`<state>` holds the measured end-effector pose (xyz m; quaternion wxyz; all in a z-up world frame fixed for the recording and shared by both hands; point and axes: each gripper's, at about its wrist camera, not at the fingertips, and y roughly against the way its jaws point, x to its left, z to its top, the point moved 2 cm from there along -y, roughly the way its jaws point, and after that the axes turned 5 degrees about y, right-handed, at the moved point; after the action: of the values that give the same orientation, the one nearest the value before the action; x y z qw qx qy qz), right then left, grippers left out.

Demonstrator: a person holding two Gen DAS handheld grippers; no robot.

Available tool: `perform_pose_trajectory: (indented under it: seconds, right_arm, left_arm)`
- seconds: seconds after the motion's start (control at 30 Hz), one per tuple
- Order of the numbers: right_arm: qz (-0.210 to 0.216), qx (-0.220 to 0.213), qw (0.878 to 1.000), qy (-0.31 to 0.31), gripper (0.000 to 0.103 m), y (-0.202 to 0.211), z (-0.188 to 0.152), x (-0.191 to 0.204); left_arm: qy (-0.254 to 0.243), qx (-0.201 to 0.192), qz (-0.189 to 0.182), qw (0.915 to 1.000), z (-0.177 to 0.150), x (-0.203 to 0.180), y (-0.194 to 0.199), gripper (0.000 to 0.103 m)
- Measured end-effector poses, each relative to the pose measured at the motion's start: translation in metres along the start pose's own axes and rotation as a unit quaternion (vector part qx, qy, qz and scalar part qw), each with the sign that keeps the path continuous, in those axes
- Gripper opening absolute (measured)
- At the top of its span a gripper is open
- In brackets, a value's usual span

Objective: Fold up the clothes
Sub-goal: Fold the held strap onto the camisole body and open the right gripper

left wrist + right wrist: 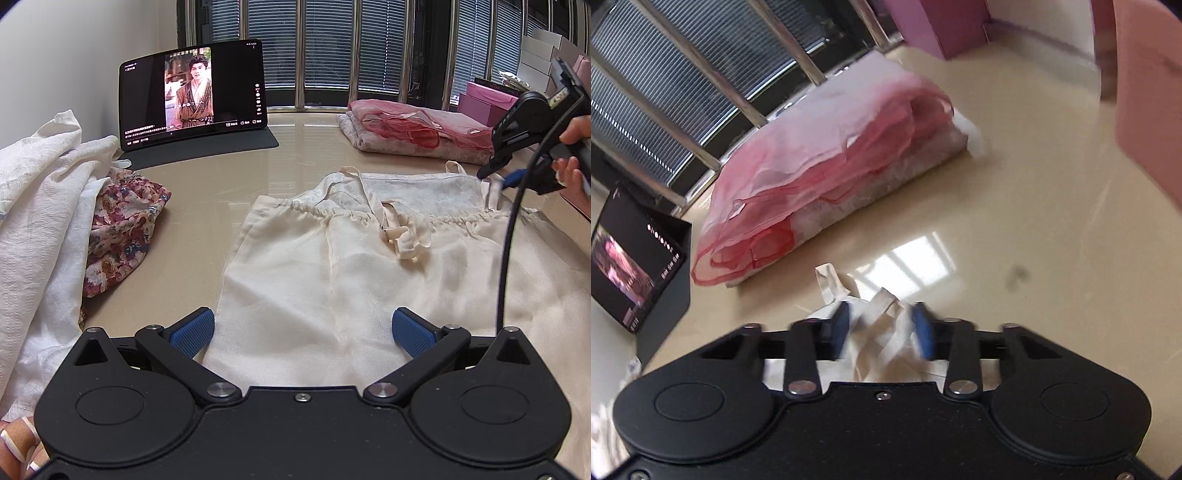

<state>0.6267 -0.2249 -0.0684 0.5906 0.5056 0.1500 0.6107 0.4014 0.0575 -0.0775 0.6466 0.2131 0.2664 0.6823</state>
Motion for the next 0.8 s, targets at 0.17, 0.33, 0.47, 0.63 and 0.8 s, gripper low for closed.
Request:
perform_pose_trajectory:
  seconds: [0.17, 0.33, 0.47, 0.63, 0.8]
  right_arm:
    - [-0.016, -0.043, 0.998, 0.046, 0.003, 0.007, -0.007, 0.01]
    - [0.001, -0.11, 0.987, 0.119, 0.003, 0.026, -0.012, 0.022]
    - [0.019, -0.13, 0.977, 0.167, 0.003, 0.039, -0.021, 0.029]
    - [0.05, -0.072, 0.976, 0.199, 0.003, 0.052, -0.04, 0.025]
    - [0.08, -0.014, 0.97, 0.229, 0.008, 0.065, -0.06, 0.022]
  left_arm:
    - [0.0, 0.0, 0.0, 1.0, 0.0, 0.0, 0.0, 0.103]
    - [0.0, 0.0, 0.0, 1.0, 0.0, 0.0, 0.0, 0.103]
    - [0.0, 0.0, 0.0, 1.0, 0.0, 0.001, 0.0, 0.103]
    - [0.0, 0.0, 0.0, 1.0, 0.0, 0.001, -0.001, 0.103]
    - [0.0, 0.0, 0.0, 1.0, 0.0, 0.001, 0.0, 0.103]
